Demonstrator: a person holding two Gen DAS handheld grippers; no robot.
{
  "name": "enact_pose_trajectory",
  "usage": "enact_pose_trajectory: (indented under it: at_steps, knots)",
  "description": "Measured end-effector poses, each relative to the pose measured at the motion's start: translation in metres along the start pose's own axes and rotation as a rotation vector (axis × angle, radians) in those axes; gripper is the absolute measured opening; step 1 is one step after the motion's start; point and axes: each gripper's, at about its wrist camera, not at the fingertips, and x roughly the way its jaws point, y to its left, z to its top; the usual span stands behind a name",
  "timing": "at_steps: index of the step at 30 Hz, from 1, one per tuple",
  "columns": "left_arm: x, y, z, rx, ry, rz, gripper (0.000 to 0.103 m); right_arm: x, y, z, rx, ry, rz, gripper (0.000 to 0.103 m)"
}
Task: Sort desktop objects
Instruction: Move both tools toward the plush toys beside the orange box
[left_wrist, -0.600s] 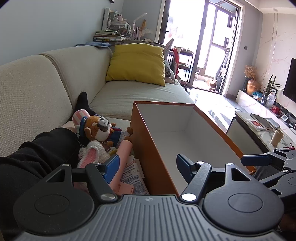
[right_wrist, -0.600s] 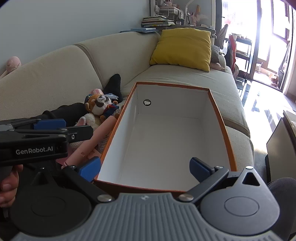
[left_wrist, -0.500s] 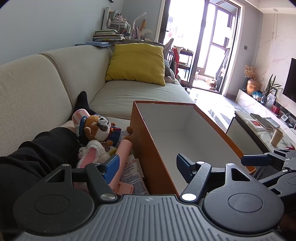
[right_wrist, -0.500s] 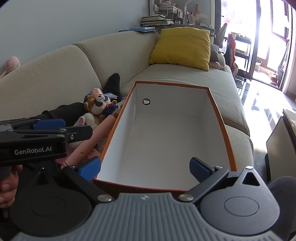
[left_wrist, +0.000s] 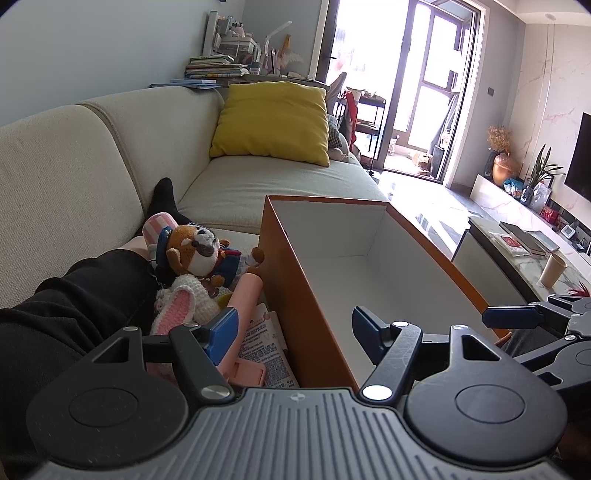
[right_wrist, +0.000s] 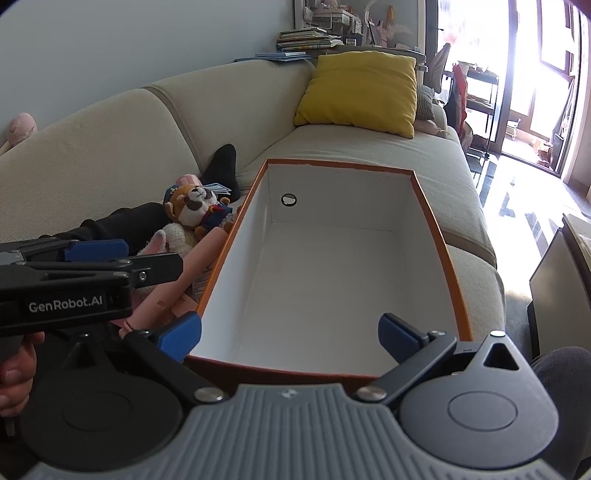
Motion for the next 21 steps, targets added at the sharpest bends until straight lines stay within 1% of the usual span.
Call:
enact_pose_trajectory:
  at_steps: [8, 11, 13, 16, 17, 19, 21]
  knots:
    - [-0.001, 0.006, 0.001, -0.008, 0.008, 0.007, 0.080, 0.003, -0.002, 0.002, -0.003, -0.002, 0.020, 0.102]
    - [-0.001, 0.014, 0.005, -0.023, 0.018, 0.018, 0.080, 0.005, -0.004, 0.008, -0.003, -0.010, 0.033, 0.097]
    - [0.000, 0.022, 0.009, -0.036, 0.026, 0.023, 0.078, 0.010, -0.005, 0.016, -0.010, -0.001, 0.048, 0.086]
    - [0.003, 0.035, 0.017, -0.057, 0.041, 0.053, 0.067, 0.022, -0.002, 0.032, -0.025, 0.019, 0.084, 0.076]
    - [0.004, 0.040, 0.019, -0.066, 0.050, 0.067, 0.063, 0.026, 0.000, 0.037, -0.039, 0.025, 0.098, 0.075]
    - [0.010, 0.049, 0.024, -0.076, 0.075, 0.089, 0.062, 0.035, 0.007, 0.049, -0.093, 0.030, 0.120, 0.067]
    - [0.017, 0.058, 0.027, -0.062, 0.119, 0.105, 0.062, 0.045, 0.014, 0.061, -0.149, 0.038, 0.150, 0.062]
